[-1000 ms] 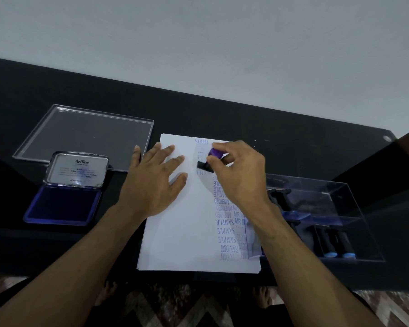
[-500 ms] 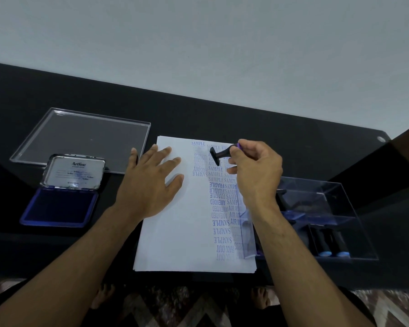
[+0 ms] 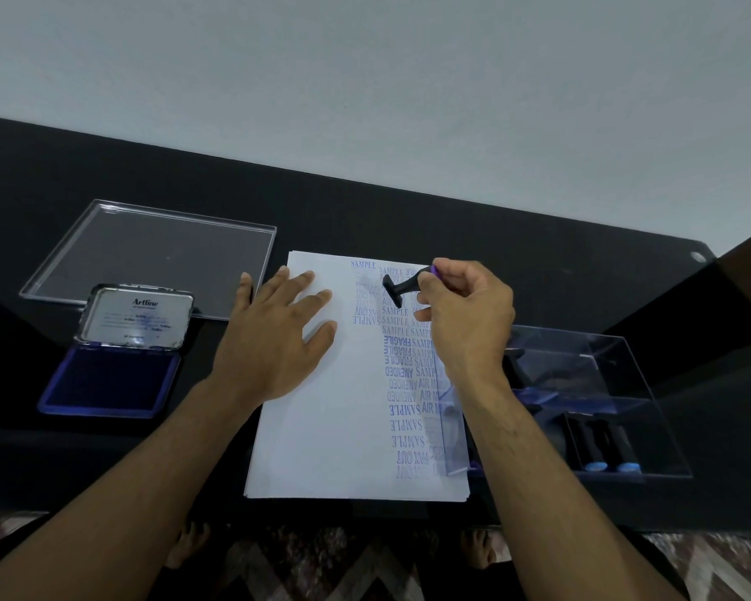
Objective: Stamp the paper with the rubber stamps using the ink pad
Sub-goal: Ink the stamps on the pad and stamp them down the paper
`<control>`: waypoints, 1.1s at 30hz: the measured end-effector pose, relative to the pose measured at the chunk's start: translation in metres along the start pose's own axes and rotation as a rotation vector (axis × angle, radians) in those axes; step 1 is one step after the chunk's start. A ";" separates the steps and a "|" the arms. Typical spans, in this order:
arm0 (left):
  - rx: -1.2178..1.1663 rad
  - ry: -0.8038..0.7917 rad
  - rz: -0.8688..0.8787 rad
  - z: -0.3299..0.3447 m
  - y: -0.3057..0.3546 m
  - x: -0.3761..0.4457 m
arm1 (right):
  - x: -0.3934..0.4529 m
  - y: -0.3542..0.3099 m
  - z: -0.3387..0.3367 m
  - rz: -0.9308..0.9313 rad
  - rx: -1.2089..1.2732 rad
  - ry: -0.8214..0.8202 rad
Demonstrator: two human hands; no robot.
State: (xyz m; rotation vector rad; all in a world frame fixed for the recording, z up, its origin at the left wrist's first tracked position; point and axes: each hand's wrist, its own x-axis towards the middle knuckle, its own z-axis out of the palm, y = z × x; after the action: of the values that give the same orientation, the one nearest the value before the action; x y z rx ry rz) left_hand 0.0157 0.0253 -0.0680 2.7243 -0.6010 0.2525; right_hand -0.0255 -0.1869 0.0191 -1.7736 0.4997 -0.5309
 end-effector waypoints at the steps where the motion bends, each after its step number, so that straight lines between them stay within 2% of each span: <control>1: -0.001 -0.002 -0.002 0.000 0.000 0.000 | 0.000 0.000 0.000 -0.003 -0.003 -0.003; 8: 0.006 -0.019 -0.005 -0.003 0.001 0.001 | -0.005 -0.001 0.001 -0.019 -0.036 -0.010; 16: -0.098 0.086 -0.011 -0.029 0.004 -0.017 | -0.025 -0.010 0.016 -0.079 -0.091 -0.132; 26: -0.164 0.144 -0.196 -0.075 -0.041 -0.087 | -0.075 -0.031 0.073 -0.174 -0.147 -0.286; 33: -0.050 0.163 -0.283 -0.093 -0.086 -0.137 | -0.118 -0.046 0.112 -0.282 -0.212 -0.447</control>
State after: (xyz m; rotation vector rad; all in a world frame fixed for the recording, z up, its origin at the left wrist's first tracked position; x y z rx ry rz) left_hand -0.0786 0.1833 -0.0394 2.6647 -0.1715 0.3764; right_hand -0.0518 -0.0199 0.0259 -2.1061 -0.0091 -0.2632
